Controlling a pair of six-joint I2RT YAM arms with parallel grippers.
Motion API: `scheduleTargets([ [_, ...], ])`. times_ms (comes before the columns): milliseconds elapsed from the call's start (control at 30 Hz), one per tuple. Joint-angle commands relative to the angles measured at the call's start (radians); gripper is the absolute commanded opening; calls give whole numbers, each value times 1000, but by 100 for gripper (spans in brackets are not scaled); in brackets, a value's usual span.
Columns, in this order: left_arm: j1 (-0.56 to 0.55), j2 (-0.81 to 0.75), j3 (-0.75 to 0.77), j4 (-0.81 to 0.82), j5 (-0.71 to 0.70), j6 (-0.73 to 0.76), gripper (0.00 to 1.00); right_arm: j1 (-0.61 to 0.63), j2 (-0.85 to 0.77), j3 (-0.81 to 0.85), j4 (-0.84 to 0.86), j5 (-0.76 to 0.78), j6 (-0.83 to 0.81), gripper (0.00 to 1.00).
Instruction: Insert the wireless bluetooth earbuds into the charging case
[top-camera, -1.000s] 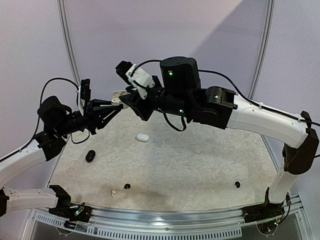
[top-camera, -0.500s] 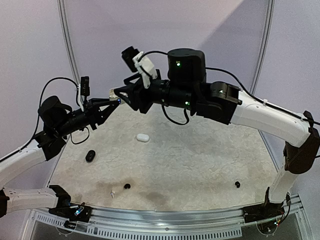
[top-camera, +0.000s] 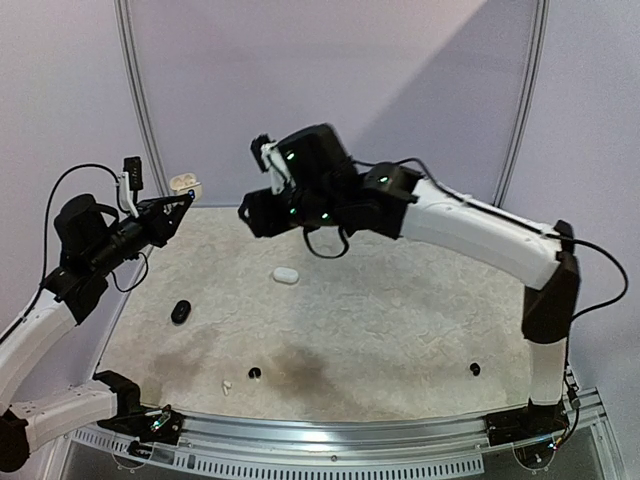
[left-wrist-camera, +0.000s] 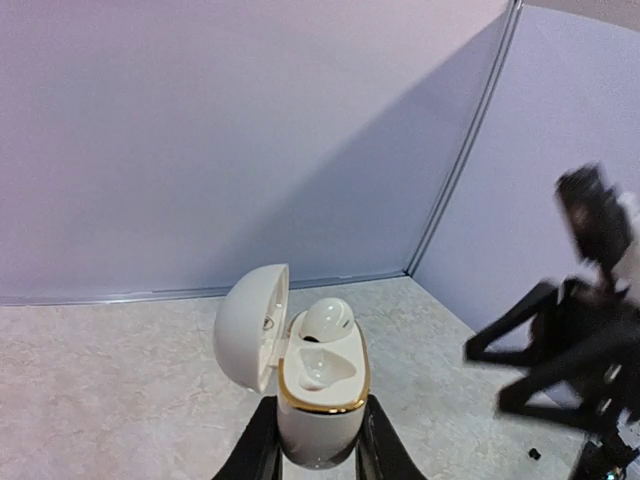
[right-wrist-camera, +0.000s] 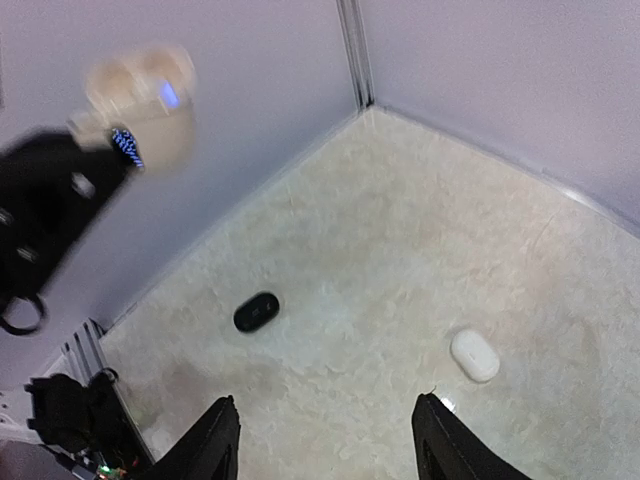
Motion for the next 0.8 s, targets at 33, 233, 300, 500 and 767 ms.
scheduleTargets([
  [33,44,-75,-9,-91,-53,76,0,68,285,169,-233,-104,53,67],
  [233,52,-125,-54,-77,-32,80,0,170,468,222,-151,-228,-83,73],
  [300,52,-136,-68,-72,-26,76,0,196,499,239,-136,-238,-145,74],
  [500,53,-144,-104,-55,-8,51,0,229,575,239,-117,-272,-202,74],
  [767,53,-151,-125,-41,8,40,0,256,619,191,-124,-152,-162,63],
])
